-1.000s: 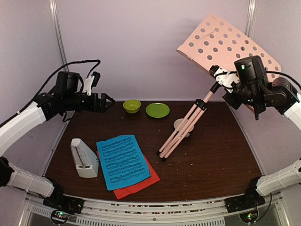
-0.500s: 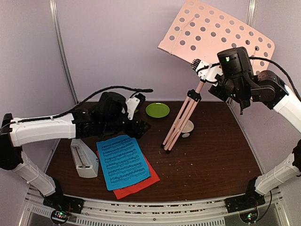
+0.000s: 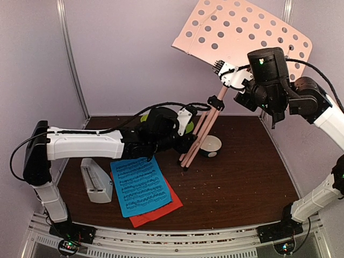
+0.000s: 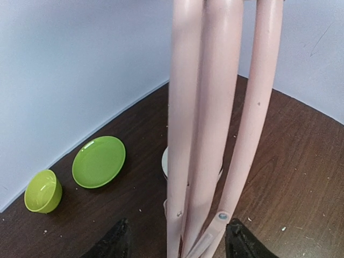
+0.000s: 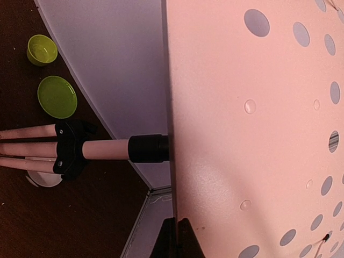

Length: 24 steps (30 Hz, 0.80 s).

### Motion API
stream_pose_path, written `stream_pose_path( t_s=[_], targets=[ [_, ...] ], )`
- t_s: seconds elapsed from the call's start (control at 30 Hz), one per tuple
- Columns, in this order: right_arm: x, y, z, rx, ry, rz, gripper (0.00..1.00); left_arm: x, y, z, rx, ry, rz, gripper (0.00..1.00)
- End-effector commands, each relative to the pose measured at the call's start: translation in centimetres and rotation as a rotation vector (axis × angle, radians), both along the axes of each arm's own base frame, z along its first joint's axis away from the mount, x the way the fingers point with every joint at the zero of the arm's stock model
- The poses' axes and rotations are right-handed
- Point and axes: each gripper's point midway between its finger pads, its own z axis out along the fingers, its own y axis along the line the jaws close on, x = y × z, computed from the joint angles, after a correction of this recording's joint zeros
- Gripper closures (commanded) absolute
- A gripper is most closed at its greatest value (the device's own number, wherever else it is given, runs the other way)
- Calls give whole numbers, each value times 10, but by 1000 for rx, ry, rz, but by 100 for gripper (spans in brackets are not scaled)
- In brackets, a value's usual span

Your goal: Set up the instrument practice props

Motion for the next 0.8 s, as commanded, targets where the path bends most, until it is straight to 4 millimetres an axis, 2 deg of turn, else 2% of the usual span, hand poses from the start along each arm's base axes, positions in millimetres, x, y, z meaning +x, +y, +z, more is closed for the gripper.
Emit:
stream_pose_path(
  t_s=[0.0, 0.2, 0.47, 0.77],
  targets=[
    [-15, -33, 93, 373, -228, -127, 100, 14, -12, 34, -53, -106, 36, 40],
    [-17, -21, 93, 370, -222, -108, 100, 29, -9, 32, 6, -133, 120, 49],
    [-19, -17, 96, 382, -228, -97, 100, 31, 10, 36, 20, -174, 174, 59],
    [-23, -6, 98, 426, -216, -39, 100, 36, 2, 27, 62, -179, 167, 58]
  ],
)
